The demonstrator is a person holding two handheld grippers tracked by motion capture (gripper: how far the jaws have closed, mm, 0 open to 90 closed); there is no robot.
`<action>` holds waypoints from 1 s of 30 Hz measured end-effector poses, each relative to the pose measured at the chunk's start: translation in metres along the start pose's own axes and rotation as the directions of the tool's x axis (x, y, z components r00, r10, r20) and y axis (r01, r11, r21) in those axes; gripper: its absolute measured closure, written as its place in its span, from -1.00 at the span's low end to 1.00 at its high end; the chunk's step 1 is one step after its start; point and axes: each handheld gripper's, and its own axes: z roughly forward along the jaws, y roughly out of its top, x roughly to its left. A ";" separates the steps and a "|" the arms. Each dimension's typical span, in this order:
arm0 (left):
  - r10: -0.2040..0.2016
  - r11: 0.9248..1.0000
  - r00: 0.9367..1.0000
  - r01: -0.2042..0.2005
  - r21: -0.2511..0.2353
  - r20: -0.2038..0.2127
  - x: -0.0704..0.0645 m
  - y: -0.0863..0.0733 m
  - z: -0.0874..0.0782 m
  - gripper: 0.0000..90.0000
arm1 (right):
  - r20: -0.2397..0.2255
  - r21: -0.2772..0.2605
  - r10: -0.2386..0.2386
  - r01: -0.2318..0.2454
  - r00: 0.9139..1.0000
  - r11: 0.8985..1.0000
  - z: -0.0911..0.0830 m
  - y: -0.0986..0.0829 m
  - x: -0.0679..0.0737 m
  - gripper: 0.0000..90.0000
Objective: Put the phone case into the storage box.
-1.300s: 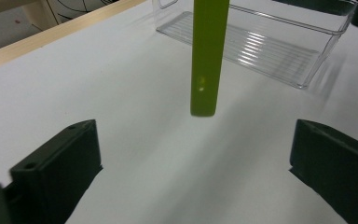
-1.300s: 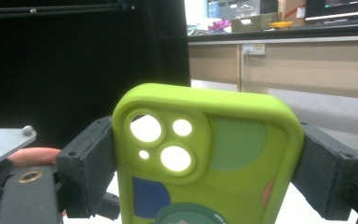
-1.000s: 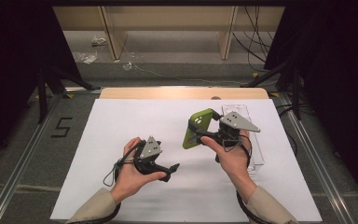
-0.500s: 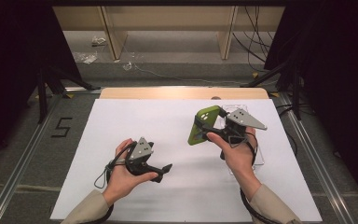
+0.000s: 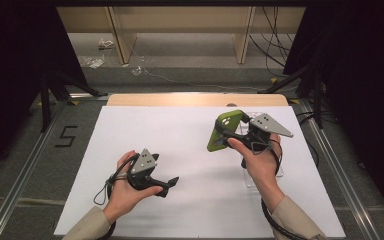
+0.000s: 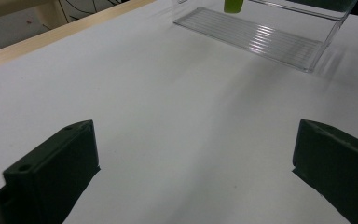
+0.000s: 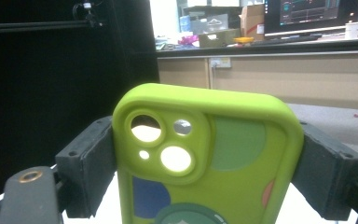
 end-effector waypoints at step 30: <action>-0.023 0.999 1.000 0.023 -0.031 -0.004 0.008 -0.010 -0.011 -1.00 | 0.091 -0.022 -0.005 0.007 0.996 1.000 -0.011 0.010 -0.024 -0.62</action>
